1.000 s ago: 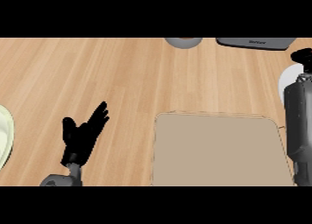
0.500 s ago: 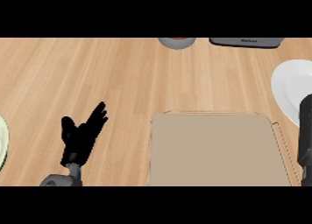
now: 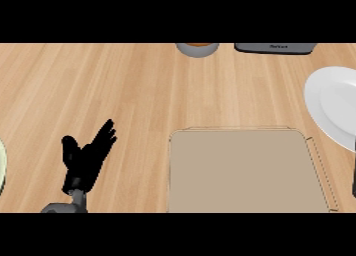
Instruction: Pick the bell pepper from the tray and place it in the plate
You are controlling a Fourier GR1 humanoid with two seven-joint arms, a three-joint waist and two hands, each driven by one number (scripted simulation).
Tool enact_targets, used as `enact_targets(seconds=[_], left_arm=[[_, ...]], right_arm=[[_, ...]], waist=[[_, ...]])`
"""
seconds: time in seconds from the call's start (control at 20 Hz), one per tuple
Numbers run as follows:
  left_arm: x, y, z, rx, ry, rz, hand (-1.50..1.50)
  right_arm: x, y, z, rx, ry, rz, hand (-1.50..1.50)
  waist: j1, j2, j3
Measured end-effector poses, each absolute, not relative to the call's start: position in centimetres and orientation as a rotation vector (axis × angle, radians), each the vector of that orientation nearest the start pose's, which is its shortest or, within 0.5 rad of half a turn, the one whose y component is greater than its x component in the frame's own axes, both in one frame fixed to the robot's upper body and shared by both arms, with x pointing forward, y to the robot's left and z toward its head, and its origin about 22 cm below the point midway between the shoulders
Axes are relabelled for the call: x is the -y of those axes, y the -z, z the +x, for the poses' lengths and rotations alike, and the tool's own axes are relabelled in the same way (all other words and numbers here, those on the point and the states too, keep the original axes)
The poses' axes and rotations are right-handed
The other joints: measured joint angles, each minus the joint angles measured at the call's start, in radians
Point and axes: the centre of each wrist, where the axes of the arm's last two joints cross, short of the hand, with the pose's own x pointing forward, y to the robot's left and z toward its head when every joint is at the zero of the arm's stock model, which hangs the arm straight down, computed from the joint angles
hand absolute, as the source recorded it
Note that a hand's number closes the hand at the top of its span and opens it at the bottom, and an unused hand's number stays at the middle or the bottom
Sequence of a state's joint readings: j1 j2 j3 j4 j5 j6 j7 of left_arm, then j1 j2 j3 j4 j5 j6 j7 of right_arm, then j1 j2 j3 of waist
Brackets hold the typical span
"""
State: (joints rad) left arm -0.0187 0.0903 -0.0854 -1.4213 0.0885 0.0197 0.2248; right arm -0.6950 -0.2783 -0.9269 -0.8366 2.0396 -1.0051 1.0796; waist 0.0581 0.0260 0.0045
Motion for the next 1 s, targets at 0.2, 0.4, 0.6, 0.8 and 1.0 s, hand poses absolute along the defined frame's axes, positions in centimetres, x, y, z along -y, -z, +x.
enact_targets(seconds=[0.2,0.4,0.6,0.8,1.0], left_arm=[[-23.1,3.0,24.3,1.207,0.047,-0.030,0.00],[-23.1,2.9,24.6,1.207,0.045,-0.026,0.00],[-22.9,3.3,24.4,1.206,0.044,-0.025,0.00],[-23.1,3.1,24.4,1.201,0.035,-0.023,0.00],[-23.4,3.1,24.4,1.197,0.031,-0.018,0.00]], right_arm=[[42.0,-4.0,35.2,0.501,0.717,-1.989,-1.50],[42.5,-2.7,35.4,0.414,0.753,-1.819,-1.50],[42.7,-2.0,35.6,0.445,0.767,-1.732,-1.50],[42.6,-1.8,35.7,0.556,0.781,-1.738,-1.50],[42.6,-2.3,35.9,0.668,0.845,-1.788,-1.50]], waist=[[-0.010,-0.003,0.001],[-0.015,-0.005,0.002],[-0.015,-0.005,0.004],[-0.021,-0.010,0.005],[-0.026,-0.012,0.005]])
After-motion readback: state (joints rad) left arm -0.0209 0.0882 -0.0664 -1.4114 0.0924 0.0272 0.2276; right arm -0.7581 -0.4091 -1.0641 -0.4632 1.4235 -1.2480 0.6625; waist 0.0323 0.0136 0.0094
